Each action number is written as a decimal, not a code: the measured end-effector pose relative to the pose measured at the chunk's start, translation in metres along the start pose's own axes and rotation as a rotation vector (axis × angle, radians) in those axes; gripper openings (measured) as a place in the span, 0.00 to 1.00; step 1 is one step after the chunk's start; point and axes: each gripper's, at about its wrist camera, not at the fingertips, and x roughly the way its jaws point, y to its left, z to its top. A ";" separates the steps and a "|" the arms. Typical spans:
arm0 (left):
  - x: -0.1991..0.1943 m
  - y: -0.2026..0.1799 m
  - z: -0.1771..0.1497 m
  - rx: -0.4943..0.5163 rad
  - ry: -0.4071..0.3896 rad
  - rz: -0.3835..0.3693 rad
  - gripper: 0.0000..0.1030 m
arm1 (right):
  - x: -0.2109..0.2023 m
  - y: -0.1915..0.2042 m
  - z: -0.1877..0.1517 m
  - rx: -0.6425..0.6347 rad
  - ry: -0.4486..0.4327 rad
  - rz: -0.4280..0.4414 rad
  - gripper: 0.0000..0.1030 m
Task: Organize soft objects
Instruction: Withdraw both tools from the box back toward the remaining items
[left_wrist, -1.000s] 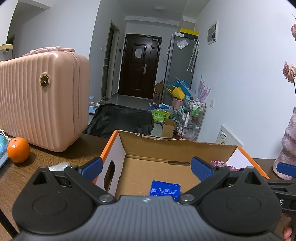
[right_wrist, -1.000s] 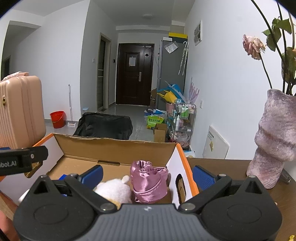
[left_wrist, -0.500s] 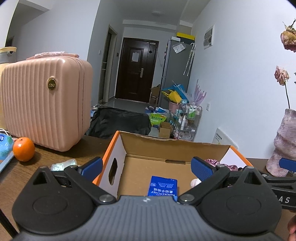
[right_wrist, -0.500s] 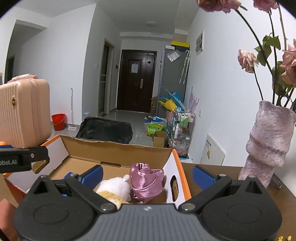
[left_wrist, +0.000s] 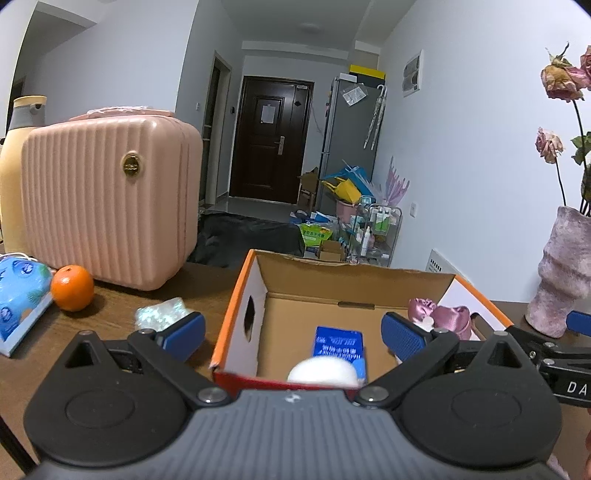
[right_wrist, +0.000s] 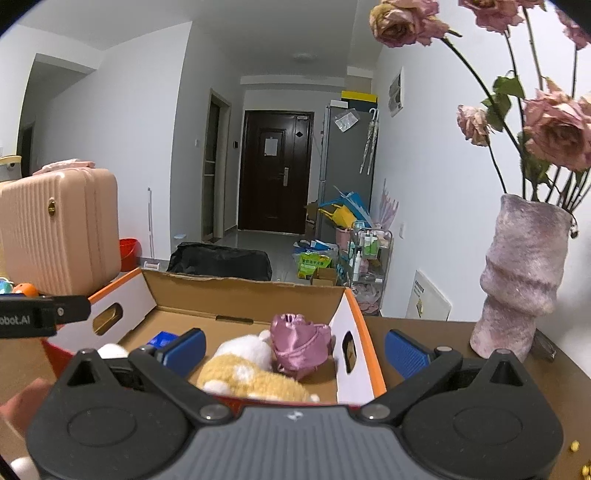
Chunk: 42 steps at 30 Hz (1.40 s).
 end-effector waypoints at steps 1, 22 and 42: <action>-0.003 0.001 -0.001 0.001 0.000 0.000 1.00 | -0.004 0.001 -0.003 -0.001 0.001 0.001 1.00; -0.084 0.028 -0.032 0.037 0.022 0.000 1.00 | -0.089 0.037 -0.048 0.003 0.009 0.014 1.00; -0.150 0.065 -0.063 0.041 0.079 -0.034 1.00 | -0.148 0.072 -0.083 0.014 0.061 0.030 1.00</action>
